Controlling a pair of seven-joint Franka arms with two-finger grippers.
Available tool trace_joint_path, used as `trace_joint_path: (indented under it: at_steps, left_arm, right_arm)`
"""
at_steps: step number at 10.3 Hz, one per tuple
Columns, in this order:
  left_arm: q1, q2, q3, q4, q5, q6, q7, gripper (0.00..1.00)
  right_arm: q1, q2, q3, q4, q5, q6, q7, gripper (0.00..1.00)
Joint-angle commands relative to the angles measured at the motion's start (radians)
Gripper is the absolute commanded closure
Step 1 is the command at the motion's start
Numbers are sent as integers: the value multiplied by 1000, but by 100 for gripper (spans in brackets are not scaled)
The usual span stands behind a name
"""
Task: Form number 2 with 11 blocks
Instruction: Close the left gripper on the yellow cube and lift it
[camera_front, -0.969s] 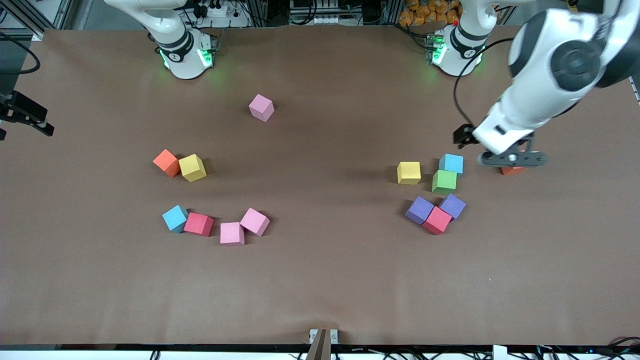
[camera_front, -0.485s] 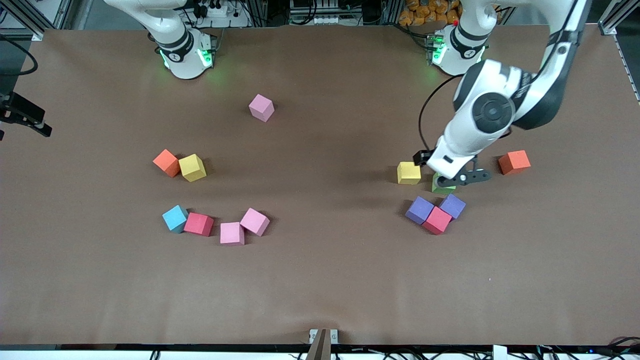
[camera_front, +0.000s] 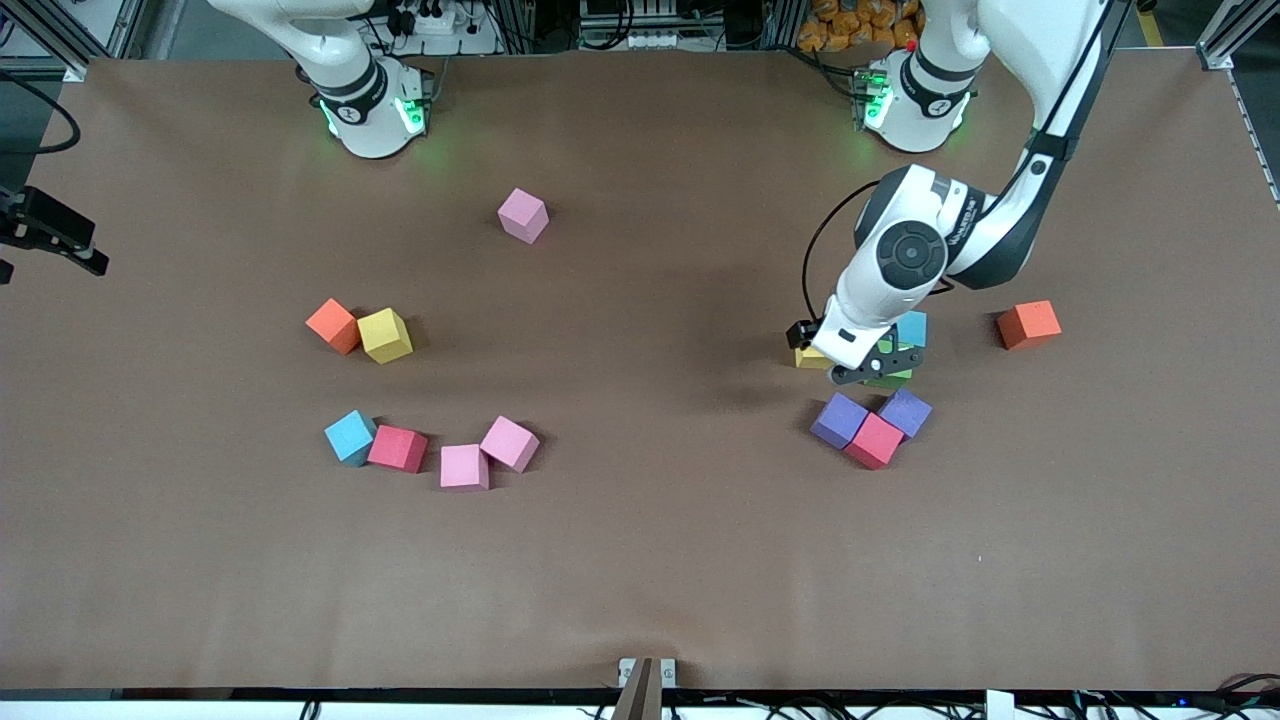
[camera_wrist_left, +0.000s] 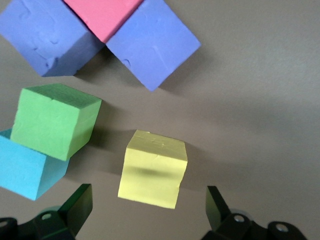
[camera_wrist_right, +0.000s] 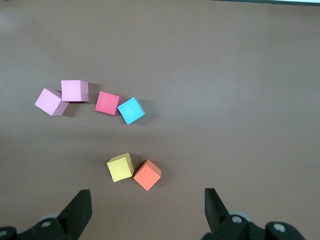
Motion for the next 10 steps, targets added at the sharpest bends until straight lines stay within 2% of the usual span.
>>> trace_joint_path:
  at_steps: [1,6,8,9,10]
  left_arm:
    - [-9,11,-1,-10,33,16,-23,0]
    - [-11,74,-1,-13,85,68,-21,0]
    - [-11,91,-1,-18,88,76,-19,0]
    - [-11,103,-1,-18,89,91,-19,9]
    - [-11,112,-1,-18,89,94,-10,41]
  right_arm:
    - [3,43,-5,23,18,-13,1,0]
    - [40,97,3,23,16,-7,12,0]
    - [66,124,3,17,13,55,12,0]
    - [81,134,3,-10,13,115,12,0]
    - [87,151,3,-39,19,179,10,0]
